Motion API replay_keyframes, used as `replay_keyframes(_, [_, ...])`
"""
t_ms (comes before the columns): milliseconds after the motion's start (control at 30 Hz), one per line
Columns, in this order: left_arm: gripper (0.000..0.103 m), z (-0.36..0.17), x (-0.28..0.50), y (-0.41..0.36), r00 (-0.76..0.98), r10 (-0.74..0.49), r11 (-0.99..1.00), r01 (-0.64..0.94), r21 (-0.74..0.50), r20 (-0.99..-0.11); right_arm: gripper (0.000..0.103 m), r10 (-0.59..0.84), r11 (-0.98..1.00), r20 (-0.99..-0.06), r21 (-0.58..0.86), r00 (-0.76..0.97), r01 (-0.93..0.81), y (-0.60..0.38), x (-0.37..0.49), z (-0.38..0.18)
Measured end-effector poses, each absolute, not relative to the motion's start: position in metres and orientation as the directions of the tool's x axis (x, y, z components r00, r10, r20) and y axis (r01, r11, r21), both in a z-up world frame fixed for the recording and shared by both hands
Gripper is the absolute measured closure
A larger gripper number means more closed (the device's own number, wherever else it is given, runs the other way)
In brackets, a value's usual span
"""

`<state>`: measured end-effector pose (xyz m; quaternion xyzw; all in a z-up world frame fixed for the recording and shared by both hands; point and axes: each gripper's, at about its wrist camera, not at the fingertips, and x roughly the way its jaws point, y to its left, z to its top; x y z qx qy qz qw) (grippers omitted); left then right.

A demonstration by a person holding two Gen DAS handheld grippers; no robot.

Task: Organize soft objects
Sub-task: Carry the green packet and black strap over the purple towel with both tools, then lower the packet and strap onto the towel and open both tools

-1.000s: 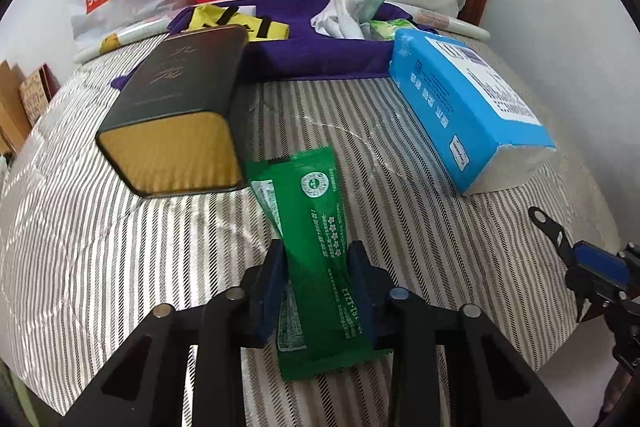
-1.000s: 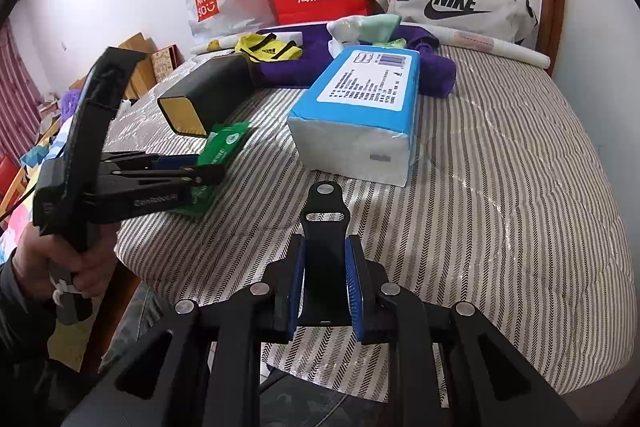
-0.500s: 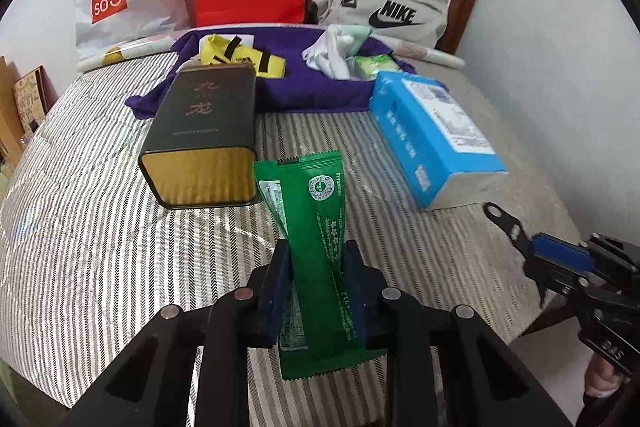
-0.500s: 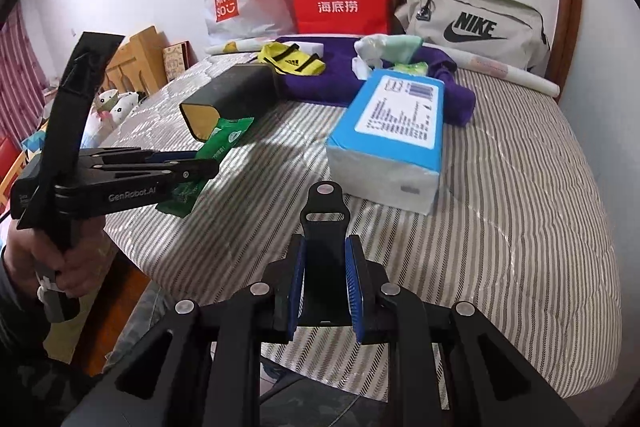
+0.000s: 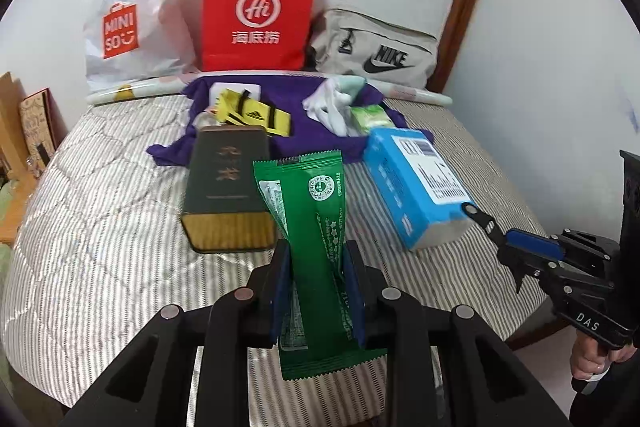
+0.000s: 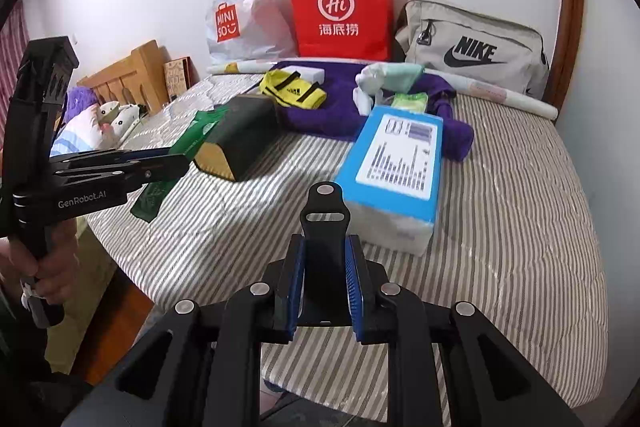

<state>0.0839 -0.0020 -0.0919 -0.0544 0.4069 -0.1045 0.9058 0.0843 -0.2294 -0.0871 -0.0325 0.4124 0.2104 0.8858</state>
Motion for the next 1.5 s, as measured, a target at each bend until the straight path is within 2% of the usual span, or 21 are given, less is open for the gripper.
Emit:
replay_keyframes(367, [0.078, -0.079, 0.115, 0.032, 0.66, -0.217, 0.973, 0.082, -0.217, -0.719, 0.083, 0.338, 0.919, -0.726, 0.116, 0.599, -0.378, -0.231, 0.123, -0.068])
replay_keyframes(667, [0.078, -0.074, 0.149, 0.039, 0.669, -0.192, 0.978, 0.07, -0.197, -0.718, 0.083, 0.332, 0.923, -0.722, 0.115, 0.607, -0.368, -0.225, 0.168, -0.06])
replay_keyframes(1200, [0.077, -0.074, 0.245, 0.054, 0.631, -0.248, 0.963, 0.076, -0.26, -0.735, 0.083, 0.303, 0.936, -0.72, 0.101, 0.624, -0.338, -0.215, 0.257, -0.066])
replay_keyframes(1500, [0.077, -0.097, 0.303, 0.039, 0.573, -0.287, 0.954, 0.1, -0.282, -0.768, 0.083, 0.312, 0.941, -0.749, 0.159, 0.585, -0.297, -0.215, 0.314, -0.084])
